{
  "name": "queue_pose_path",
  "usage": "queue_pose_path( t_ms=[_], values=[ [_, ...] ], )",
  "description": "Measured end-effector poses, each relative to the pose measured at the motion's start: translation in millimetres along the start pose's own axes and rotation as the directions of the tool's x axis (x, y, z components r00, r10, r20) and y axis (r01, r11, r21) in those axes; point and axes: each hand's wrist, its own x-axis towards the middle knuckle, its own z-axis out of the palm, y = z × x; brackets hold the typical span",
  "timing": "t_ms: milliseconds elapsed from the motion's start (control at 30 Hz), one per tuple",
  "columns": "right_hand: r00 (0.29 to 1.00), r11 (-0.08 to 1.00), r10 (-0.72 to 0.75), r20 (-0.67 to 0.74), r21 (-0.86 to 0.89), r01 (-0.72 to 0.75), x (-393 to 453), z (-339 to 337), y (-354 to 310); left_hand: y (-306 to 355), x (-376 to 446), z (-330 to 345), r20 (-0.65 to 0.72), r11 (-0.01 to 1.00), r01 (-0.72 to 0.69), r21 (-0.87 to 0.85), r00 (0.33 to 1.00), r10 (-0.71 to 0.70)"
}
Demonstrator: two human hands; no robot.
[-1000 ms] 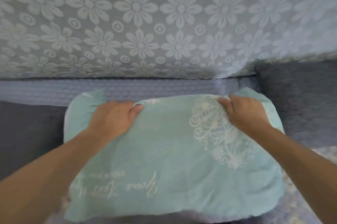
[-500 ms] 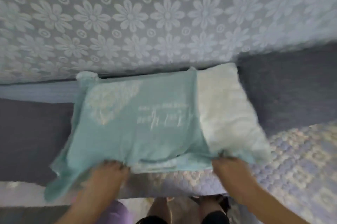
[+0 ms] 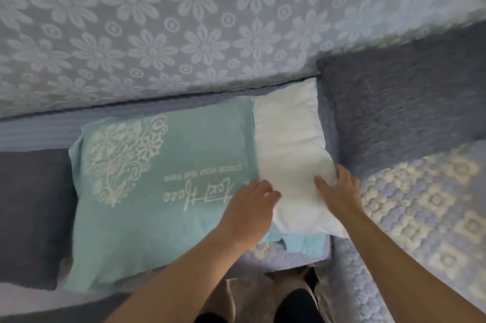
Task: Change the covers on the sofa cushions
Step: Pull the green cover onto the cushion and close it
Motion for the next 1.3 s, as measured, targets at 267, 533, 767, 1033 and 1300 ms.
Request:
queue_pose_path(
  t_ms=[267,533,767,1033,1300],
  values=[
    [0.893,0.957,-0.271,0.360,0.200,0.210,-92.7,76.8,-15.6,-41.4,88.6,-57.6,0.415,0.795,-0.376,0.476,0.893,0.174],
    [0.953,0.916,-0.104,0.286,0.402,-0.021,-93.5,58.2,25.3,-17.6,161.6,-103.0,0.823,0.732,-0.480,0.483,0.535,-0.192],
    [0.971,0.939,-0.233,0.049,0.271,0.212,-84.9,46.9,28.4,-35.3,145.6,-66.9,0.220,0.864,-0.349,0.363,0.933,0.285],
    [0.985,0.968,-0.169,-0.029,0.181,0.172,48.6,-31.1,34.4,-8.7,71.1,-24.6,0.113,0.814,0.581,-0.013,0.810,-0.576],
    [0.867,0.953,-0.174,0.466,0.301,0.030,88.0,-16.2,-9.0,18.7,76.5,-32.8,0.315,0.739,0.673,0.035,0.695,-0.647]
  ],
)
